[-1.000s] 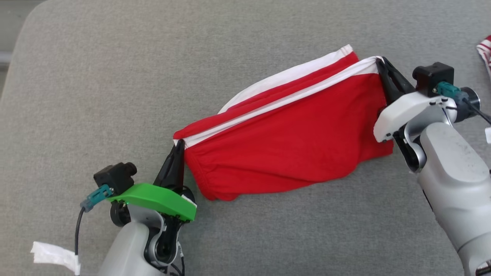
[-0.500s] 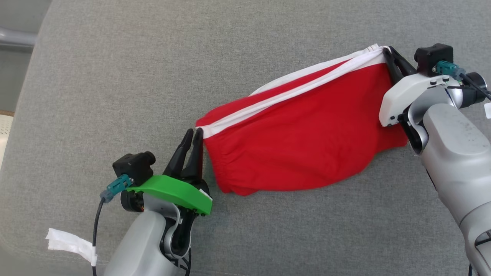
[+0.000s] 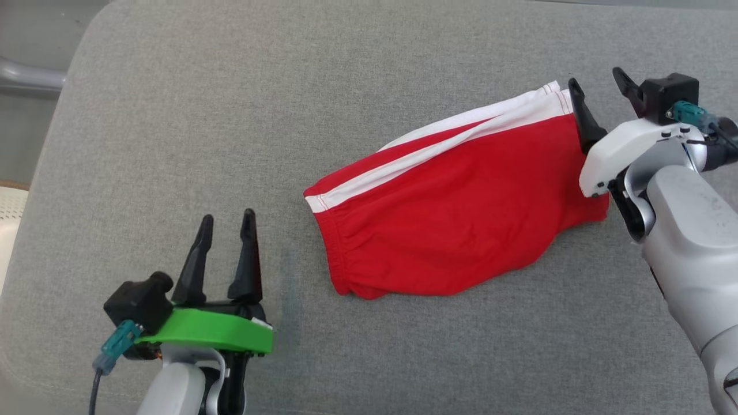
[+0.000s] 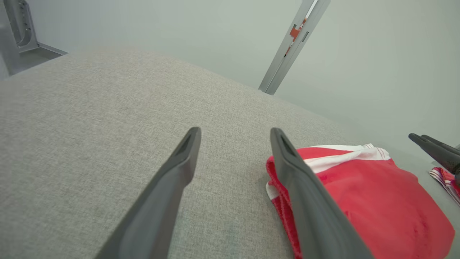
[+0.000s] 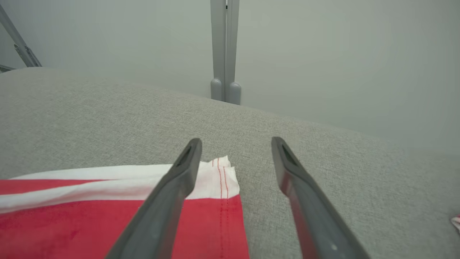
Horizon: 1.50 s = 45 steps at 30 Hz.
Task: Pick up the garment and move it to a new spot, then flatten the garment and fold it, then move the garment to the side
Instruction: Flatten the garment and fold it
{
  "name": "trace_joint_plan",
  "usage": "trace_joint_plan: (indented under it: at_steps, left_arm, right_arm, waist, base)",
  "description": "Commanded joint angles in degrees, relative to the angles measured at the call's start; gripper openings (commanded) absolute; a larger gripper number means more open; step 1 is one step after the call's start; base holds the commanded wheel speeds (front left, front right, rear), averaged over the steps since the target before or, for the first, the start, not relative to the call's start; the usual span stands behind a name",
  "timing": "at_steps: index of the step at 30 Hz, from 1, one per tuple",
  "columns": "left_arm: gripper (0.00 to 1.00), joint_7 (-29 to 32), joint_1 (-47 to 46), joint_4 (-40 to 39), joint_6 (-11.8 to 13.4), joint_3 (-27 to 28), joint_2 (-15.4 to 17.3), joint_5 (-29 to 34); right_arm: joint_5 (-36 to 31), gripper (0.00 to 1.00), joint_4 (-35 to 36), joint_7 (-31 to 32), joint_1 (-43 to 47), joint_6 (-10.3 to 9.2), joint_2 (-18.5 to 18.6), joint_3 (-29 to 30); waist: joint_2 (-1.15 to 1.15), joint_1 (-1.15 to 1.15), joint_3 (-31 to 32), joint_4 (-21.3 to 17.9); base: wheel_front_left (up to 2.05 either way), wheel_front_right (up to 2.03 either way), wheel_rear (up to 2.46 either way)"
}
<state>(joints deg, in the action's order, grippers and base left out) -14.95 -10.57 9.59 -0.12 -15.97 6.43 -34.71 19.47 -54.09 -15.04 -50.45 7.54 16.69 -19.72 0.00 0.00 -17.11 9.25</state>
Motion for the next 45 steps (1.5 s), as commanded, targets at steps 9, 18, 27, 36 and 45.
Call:
trace_joint_plan:
  at_steps: [9,18,27,36,45]
  left_arm:
    - [1.00,-0.24,7.04,-5.18,2.03,5.87,1.14,3.13]
    - [1.00,-0.25,9.05,-6.37,1.78,7.61,0.30,3.65]
    - [1.00,-0.25,8.76,-6.03,1.14,8.54,-0.69,4.35]
    - [1.00,-0.25,9.23,-5.67,0.46,9.65,-1.49,5.26]
    - [1.00,-0.18,9.99,-6.43,-1.06,10.98,-1.87,6.06]
  right_arm:
    - [6.23,1.00,-6.55,4.36,4.67,-0.11,0.51,-5.27]
    - [11.15,1.00,-10.51,10.83,3.77,-0.11,-0.18,-7.48]
    - [14.31,0.97,-13.94,15.77,2.46,-0.04,-2.29,-8.83]
    - [17.01,0.00,-13.52,13.95,2.60,-0.12,-1.53,-9.30]
    - [22.27,0.00,-7.06,6.52,8.20,-0.11,0.26,-8.82]
  waist:
    - [0.00,0.00,4.62,-0.47]
    - [0.00,0.00,4.88,1.59]
    - [0.00,0.00,3.94,3.51]
    - [0.00,0.00,4.52,2.28]
    - [0.00,0.00,6.49,-4.05]
  base:
    - [0.00,0.00,0.00]
    - [0.00,0.00,0.00]
    - [0.00,0.00,0.00]
    - [0.00,0.00,0.00]
    - [0.00,0.00,0.00]
